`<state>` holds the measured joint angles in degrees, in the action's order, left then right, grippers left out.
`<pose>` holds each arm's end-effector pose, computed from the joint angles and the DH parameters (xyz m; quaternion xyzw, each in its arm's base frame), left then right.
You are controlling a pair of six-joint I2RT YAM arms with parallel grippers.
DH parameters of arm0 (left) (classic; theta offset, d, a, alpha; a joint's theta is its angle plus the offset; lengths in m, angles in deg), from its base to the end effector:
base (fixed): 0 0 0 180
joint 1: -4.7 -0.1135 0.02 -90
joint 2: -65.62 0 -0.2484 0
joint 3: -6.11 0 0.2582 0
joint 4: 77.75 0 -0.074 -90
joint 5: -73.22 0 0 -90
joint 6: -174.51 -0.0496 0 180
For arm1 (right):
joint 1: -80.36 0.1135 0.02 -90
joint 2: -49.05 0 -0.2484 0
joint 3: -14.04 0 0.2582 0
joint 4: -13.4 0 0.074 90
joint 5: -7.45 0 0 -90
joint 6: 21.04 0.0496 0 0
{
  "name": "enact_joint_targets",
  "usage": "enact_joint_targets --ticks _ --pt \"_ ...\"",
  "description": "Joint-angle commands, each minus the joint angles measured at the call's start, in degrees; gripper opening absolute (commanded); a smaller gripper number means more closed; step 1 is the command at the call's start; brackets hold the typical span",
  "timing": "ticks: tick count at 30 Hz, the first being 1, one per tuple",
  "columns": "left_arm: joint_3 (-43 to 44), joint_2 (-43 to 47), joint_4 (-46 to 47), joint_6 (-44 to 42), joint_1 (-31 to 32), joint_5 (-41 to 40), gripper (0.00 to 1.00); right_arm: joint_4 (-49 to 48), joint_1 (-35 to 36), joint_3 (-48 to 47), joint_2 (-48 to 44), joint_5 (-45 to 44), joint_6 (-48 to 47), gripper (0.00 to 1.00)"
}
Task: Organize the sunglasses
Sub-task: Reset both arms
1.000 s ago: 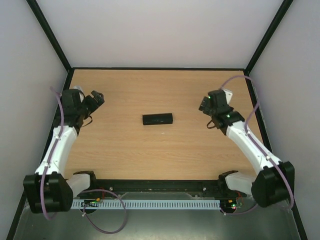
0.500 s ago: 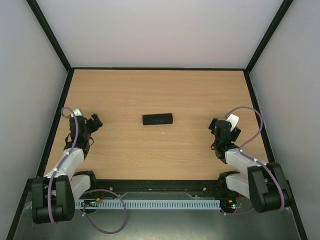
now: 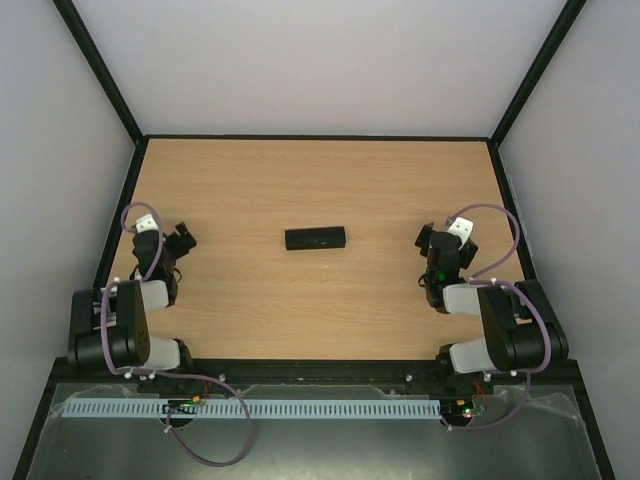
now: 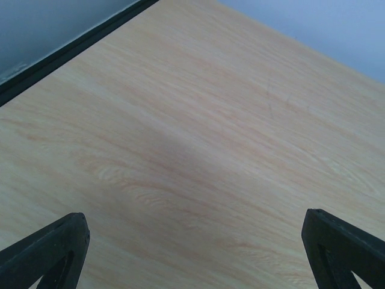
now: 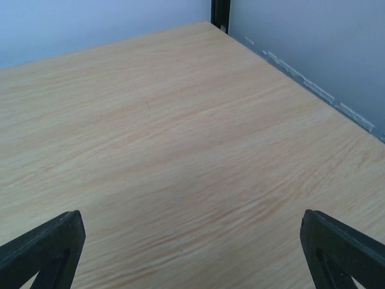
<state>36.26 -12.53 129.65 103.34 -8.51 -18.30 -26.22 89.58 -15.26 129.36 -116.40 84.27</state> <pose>0.2503 0.0601 0.1212 -0.2341 0.7881 -0.0170 0.5691 0.2547 0.0134 0.1349 0.2235 0.7294 -0.0914 0.6400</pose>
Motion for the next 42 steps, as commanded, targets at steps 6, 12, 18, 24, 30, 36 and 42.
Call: enact_joint_targets --ticks 6,12,18,24,30,36,42 --pt "2.65 -5.72 14.98 -0.98 -0.28 5.28 1.0 -22.54 -6.48 6.8 2.08 8.54 -0.81 0.99" --pt "-1.25 -4.54 22.56 -2.79 0.35 5.93 1.0 -17.5 -6.49 4.06 2.61 11.07 -1.38 0.99" --pt "-0.72 -4.16 21.34 -7.51 6.37 -2.17 0.99 -25.02 -5.06 7.03 5.46 14.27 -4.71 0.99" --pt "3.99 -6.78 15.45 -9.32 10.0 -8.41 0.99 -26.78 -4.91 6.74 7.29 13.3 -5.01 0.99" --pt "-6.27 -9.24 38.08 -11.51 9.74 -1.83 0.99 -25.93 -4.82 5.97 7.48 13.34 -5.25 0.99" --pt "-2.56 -10.47 31.24 -14.96 13.52 -6.35 0.99 -24.35 -4.78 5.27 7.29 14.6 -5.72 0.99" --pt "-2.7 -9.92 30.77 -14.75 13.48 -6.22 1.0 -22.95 -4.75 4.35 7.48 15.49 -6.24 0.99"
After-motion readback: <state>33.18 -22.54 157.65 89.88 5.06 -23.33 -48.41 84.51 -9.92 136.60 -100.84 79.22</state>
